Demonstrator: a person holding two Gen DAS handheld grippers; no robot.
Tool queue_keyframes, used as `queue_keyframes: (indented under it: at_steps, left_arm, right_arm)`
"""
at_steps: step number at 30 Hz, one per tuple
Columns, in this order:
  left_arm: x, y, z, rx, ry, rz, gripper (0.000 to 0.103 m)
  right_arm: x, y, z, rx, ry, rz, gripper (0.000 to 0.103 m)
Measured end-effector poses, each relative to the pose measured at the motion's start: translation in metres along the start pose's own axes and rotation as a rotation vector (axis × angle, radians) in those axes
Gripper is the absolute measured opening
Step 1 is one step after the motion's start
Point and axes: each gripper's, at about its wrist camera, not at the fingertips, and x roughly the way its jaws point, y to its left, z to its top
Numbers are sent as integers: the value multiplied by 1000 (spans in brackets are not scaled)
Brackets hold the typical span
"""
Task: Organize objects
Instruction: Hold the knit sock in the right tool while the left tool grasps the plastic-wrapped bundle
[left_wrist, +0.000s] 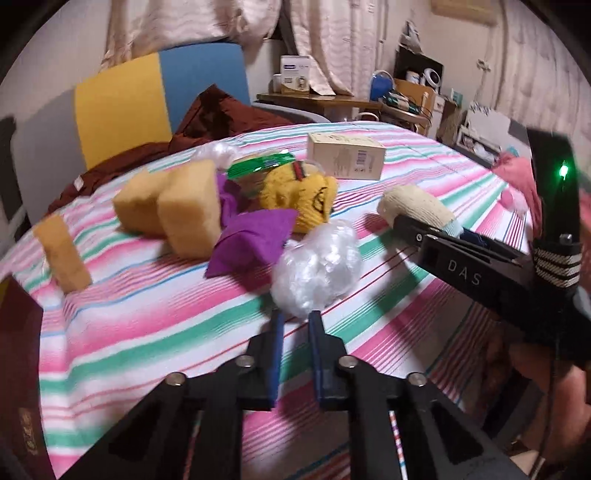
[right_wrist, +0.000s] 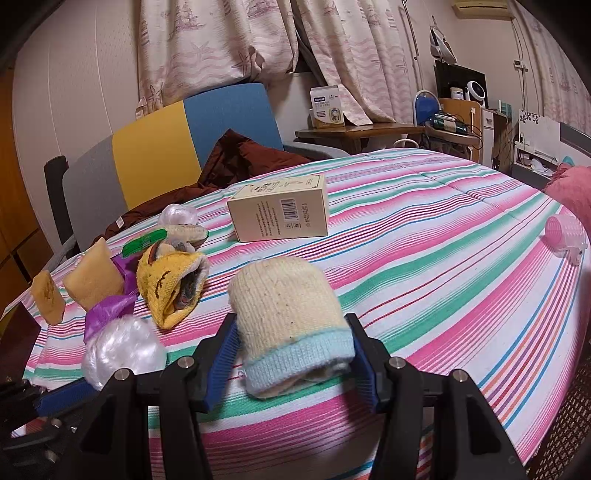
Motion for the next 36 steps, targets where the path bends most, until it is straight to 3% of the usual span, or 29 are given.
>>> queue_keyframes:
  at_steps: [7,9,10,11,12,15,20,23,24,25,28,36]
  left_arm:
    - [-11,9,-6,-45,-7,-17,10]
    - [-17,8,-2,-46,-34,-39,34]
    - [-20,5,2,-41,-53,-56,72]
    - [-23,2,6,-34,-82,-46,96]
    - [-27,-2,12,-16,-130,-14,98]
    - [-16,-10,30,45,-117,-8,96]
    - [18,-10,40,138,-8,-44,69]
    - [35,-12,36,153,76,-71,61]
    - [34,-10,37,141,68,-77,57]
    - [32,-10,37,131,66,-82,46]
    - [23,-3,30,75,54,-118,44]
    - [-14,15,-1,-48,32,-126,44]
  right_arm:
    - [0,1,0,-7,0,-8,57]
    - [0,1,-1,-7,-1,-9,57]
    - [0,1,0,-7,0,-8,57]
    - [0,1,-1,-8,0,-10,57]
    - [0,1,-1,-9,0,-10,57]
    - [0,1,-1,-5,-2,-6,57]
    - [-1,0,-1,5,-3,5,57]
    - [-1,-1,-1,10,-4,9,57]
    - [-1,-1,-1,10,-5,9,57]
    - [-1,-1,-1,10,-5,9,57]
    - [-1,-1,-1,10,-4,8,57]
    - [0,1,-1,-2,-4,-5,57]
